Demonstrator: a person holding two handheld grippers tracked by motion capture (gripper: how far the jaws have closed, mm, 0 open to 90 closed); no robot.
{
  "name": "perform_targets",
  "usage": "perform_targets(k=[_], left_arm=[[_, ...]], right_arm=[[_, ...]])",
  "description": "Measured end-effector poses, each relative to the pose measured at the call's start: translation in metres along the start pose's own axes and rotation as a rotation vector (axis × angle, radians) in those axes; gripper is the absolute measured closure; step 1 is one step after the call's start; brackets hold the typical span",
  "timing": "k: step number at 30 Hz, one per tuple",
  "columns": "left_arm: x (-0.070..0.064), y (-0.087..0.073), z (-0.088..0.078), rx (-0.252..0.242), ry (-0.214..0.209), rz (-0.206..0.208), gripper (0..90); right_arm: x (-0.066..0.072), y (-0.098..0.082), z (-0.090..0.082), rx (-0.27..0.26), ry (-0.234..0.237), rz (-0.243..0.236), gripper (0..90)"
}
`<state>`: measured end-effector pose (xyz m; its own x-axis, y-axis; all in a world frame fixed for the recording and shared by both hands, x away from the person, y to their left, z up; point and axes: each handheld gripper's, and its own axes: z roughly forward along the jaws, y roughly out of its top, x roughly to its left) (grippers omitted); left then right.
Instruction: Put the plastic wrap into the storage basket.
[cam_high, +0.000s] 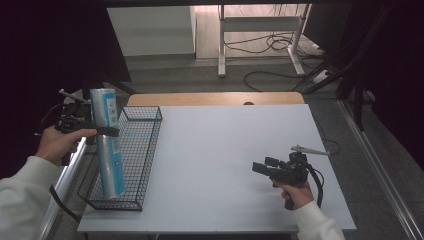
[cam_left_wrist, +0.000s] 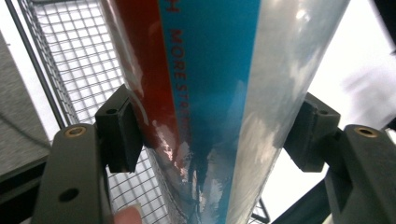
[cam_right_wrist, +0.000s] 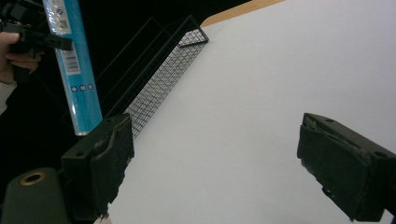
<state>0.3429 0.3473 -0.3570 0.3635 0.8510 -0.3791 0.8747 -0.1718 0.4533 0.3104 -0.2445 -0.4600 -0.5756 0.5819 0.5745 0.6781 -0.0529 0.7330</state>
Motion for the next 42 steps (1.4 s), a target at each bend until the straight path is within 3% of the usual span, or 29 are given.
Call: perform_targets(k=[8,18,23,33,42], left_arm=[[-0.005,0.008,0.021,0.083,0.048,0.032,32.0],[-0.001,0.010,0.034,0.127,0.085,0.033,32.0],[0.003,0.008,0.043,0.148,0.089,0.024,32.0],[0.012,0.013,0.055,0.144,0.086,-0.010,31.9],[0.026,0.024,0.089,0.163,0.088,-0.076,31.8]], right_arm=[[-0.002,0.000,0.000,0.000,0.001,0.010,11.2],[-0.003,0.000,0.000,-0.002,0.001,0.015,11.2],[-0.003,0.000,0.000,-0.003,-0.001,0.017,11.3],[-0.003,0.000,0.001,-0.002,-0.005,0.014,11.2],[-0.004,0.000,0.000,-0.004,-0.016,0.026,11.2]])
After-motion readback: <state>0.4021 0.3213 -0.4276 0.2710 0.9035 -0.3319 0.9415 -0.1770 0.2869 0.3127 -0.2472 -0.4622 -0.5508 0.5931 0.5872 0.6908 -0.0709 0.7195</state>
